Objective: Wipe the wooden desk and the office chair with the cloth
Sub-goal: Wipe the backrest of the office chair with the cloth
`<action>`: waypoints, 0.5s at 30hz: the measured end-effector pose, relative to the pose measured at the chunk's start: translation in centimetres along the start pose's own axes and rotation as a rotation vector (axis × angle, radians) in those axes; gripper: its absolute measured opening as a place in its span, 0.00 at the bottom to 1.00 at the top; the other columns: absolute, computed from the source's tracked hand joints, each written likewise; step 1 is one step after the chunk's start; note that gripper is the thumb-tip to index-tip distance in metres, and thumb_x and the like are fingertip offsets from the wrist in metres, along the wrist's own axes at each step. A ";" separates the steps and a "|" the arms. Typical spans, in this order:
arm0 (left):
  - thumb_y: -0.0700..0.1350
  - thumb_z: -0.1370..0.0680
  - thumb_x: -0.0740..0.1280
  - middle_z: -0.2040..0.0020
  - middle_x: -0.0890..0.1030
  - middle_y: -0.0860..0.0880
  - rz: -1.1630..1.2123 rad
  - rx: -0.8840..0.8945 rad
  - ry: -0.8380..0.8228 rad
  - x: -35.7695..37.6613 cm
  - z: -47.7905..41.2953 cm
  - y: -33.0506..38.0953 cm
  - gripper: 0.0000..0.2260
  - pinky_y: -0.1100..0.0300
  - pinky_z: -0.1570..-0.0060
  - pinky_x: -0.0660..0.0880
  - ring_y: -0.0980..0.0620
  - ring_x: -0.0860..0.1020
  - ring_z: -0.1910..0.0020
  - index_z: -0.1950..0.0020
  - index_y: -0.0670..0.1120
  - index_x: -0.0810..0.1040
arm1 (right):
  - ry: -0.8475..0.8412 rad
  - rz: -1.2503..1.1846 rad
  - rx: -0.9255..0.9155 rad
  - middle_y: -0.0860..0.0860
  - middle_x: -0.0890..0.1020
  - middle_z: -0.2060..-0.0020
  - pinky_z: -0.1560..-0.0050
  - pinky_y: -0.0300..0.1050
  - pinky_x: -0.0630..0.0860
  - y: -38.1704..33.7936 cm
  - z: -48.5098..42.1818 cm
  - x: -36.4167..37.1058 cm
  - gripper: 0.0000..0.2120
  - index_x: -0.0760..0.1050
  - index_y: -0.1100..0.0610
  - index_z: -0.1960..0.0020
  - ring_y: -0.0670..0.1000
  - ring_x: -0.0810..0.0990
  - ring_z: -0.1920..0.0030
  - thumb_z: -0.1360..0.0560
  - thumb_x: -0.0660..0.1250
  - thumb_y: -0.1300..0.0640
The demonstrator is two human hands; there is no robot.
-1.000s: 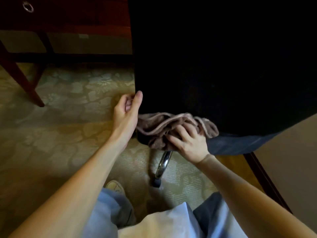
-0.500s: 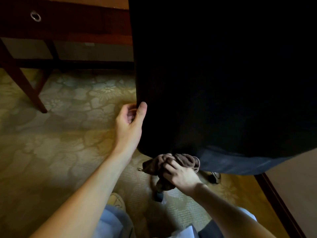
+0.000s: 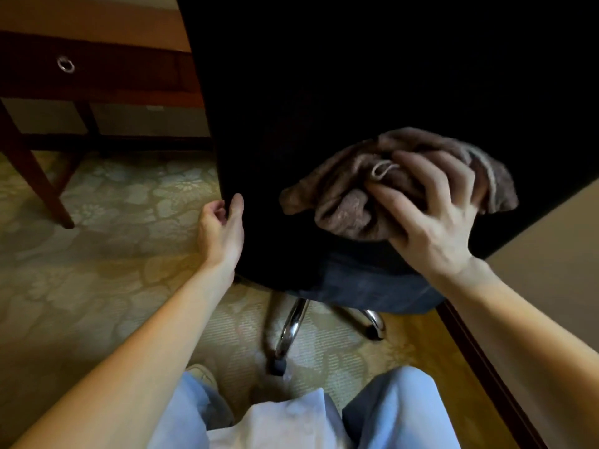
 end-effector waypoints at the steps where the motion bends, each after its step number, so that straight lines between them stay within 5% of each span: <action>1: 0.64 0.23 0.67 0.37 0.81 0.49 0.005 -0.007 -0.019 0.0 0.0 -0.3 0.27 0.50 0.33 0.75 0.51 0.80 0.39 0.30 0.49 0.74 | 0.003 0.030 0.008 0.59 0.78 0.33 0.34 0.61 0.71 0.2 0.0 0.3 0.14 0.84 0.51 0.37 0.63 0.72 0.34 0.23 0.74 0.55; 8: 0.61 0.21 0.68 0.34 0.79 0.47 0.003 -0.053 -0.063 0.9 -0.8 -3.4 0.27 0.50 0.30 0.73 0.50 0.78 0.35 0.27 0.47 0.73 | -0.181 0.088 0.051 0.55 0.73 0.37 0.47 0.58 0.67 -3.3 8.2 8.8 0.14 0.76 0.44 0.35 0.60 0.71 0.39 0.21 0.66 0.51; 11: 0.60 0.21 0.69 0.26 0.71 0.55 0.017 -0.061 -0.107 1.3 -1.5 -4.3 0.34 0.58 0.28 0.68 0.56 0.71 0.28 0.19 0.50 0.63 | -0.302 0.020 0.034 0.56 0.75 0.38 0.50 0.55 0.71 -5.9 12.4 12.6 0.13 0.81 0.46 0.40 0.60 0.72 0.40 0.24 0.71 0.51; 15: 0.62 0.24 0.70 0.22 0.64 0.62 0.006 0.017 -0.269 2.3 -2.0 -4.6 0.40 0.64 0.31 0.63 0.64 0.63 0.25 0.17 0.57 0.55 | -0.499 -0.085 -0.004 0.54 0.72 0.38 0.58 0.51 0.80 -9.6 17.1 16.8 0.13 0.85 0.48 0.45 0.59 0.72 0.41 0.23 0.63 0.54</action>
Point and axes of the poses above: each hand's wrist, its own z-axis away from the middle knuckle, its own x-axis out of the palm, y = z × x, the point moved 9 cm from there along -z, towards the middle knuckle
